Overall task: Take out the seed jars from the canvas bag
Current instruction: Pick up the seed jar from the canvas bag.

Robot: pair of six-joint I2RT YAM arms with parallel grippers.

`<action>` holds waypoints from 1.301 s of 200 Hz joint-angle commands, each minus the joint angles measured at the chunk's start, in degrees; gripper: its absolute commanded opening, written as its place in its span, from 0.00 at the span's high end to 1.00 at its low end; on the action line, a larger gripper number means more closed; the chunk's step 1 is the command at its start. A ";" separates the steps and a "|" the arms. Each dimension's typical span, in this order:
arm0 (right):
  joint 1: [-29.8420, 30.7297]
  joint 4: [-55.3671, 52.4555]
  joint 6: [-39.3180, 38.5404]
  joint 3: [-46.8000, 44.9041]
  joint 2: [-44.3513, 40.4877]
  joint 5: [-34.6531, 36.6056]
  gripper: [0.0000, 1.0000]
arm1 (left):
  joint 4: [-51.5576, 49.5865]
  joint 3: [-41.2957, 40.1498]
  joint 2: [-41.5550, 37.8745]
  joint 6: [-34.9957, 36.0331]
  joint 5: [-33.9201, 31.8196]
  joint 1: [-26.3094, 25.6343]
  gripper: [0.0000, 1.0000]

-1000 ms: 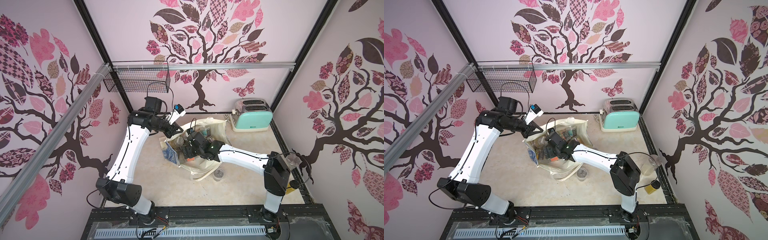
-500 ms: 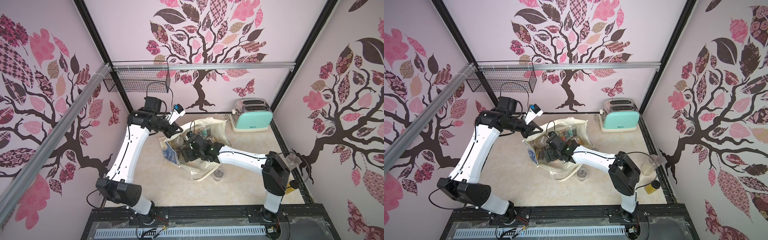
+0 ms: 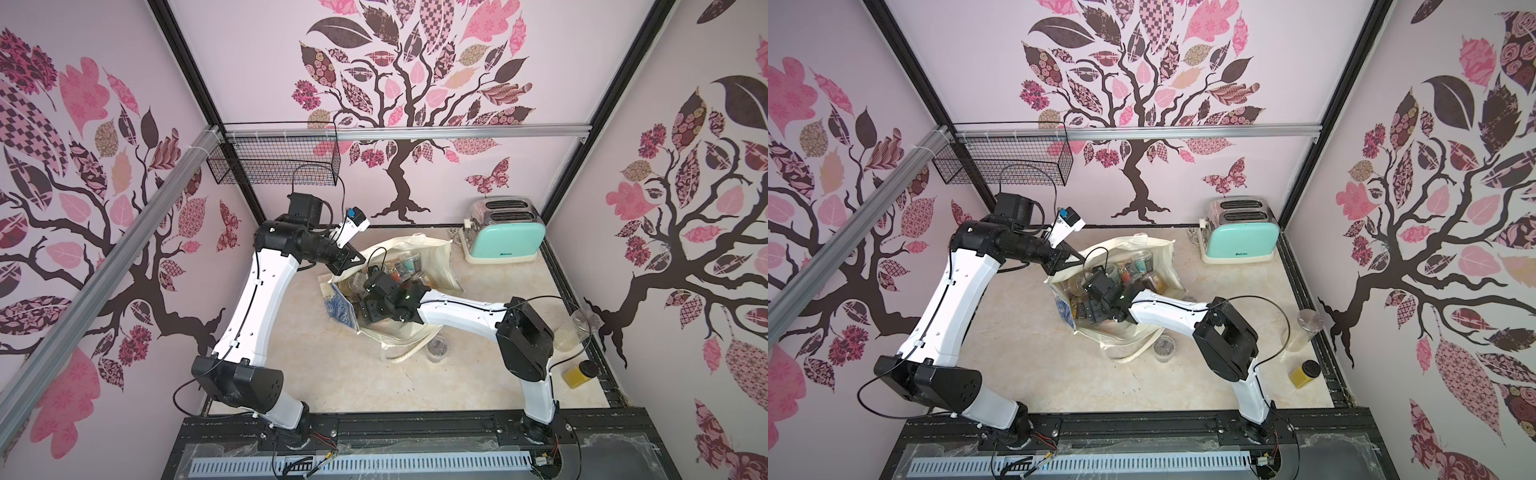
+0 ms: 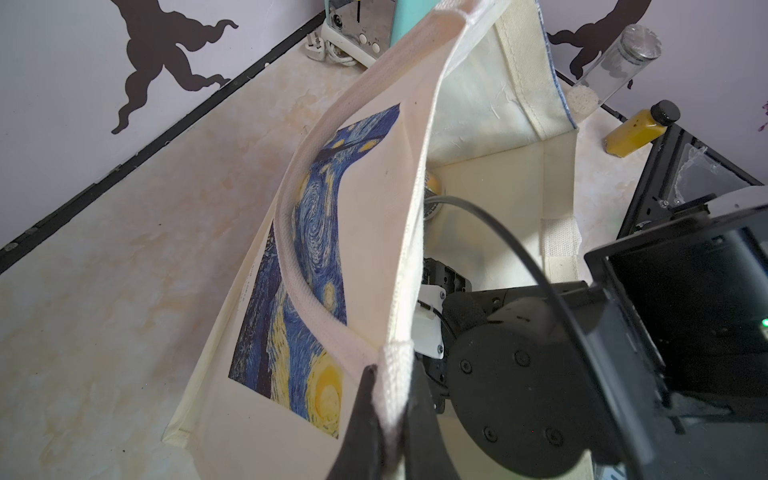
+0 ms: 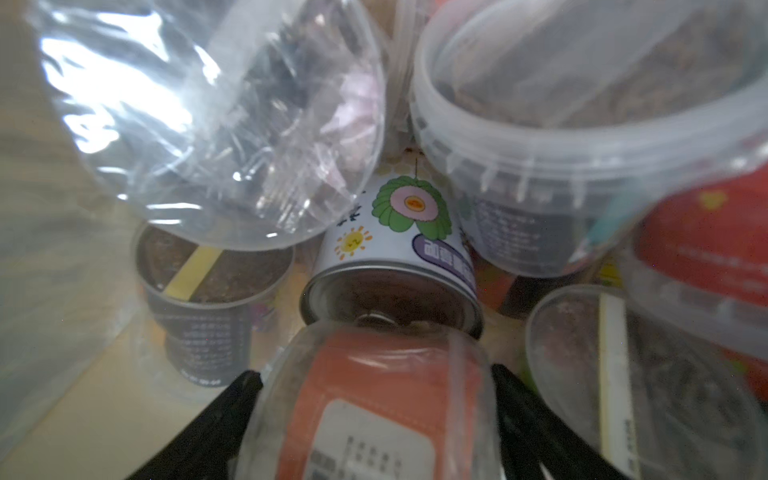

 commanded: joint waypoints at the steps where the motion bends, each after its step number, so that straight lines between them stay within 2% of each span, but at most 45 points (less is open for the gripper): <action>1: 0.42 -4.62 2.02 3.27 2.63 5.10 0.13 | 1.21 2.33 -0.25 -1.09 2.95 0.18 1.00; 37: 0.46 -6.62 3.34 4.34 3.33 9.39 0.16 | 1.21 2.37 0.07 -0.87 3.17 0.27 1.00; 62: 0.46 -5.43 4.34 2.67 0.78 8.16 0.30 | 1.15 2.70 0.22 -1.42 3.30 0.44 1.00; 91: 0.37 -2.33 3.54 -0.39 -3.28 7.28 0.37 | 1.09 2.15 -0.32 -0.85 2.90 0.75 1.00; 120: 0.37 -1.20 3.65 -2.30 -7.30 4.28 0.39 | 1.43 1.38 -0.63 -1.17 3.13 1.15 1.00; 179: -0.66 -0.23 2.71 -6.72 -17.70 4.24 0.39 | 1.53 1.75 -0.61 -1.30 2.84 2.06 1.00; 215: -4.43 -1.14 4.33 -9.72 -24.45 0.98 0.39 | 1.83 1.72 -0.53 -1.91 2.99 2.51 1.00; 260: -8.05 -4.83 2.12 -11.55 -32.26 1.54 0.38 | 2.11 1.67 -0.33 -2.44 2.15 2.56 1.00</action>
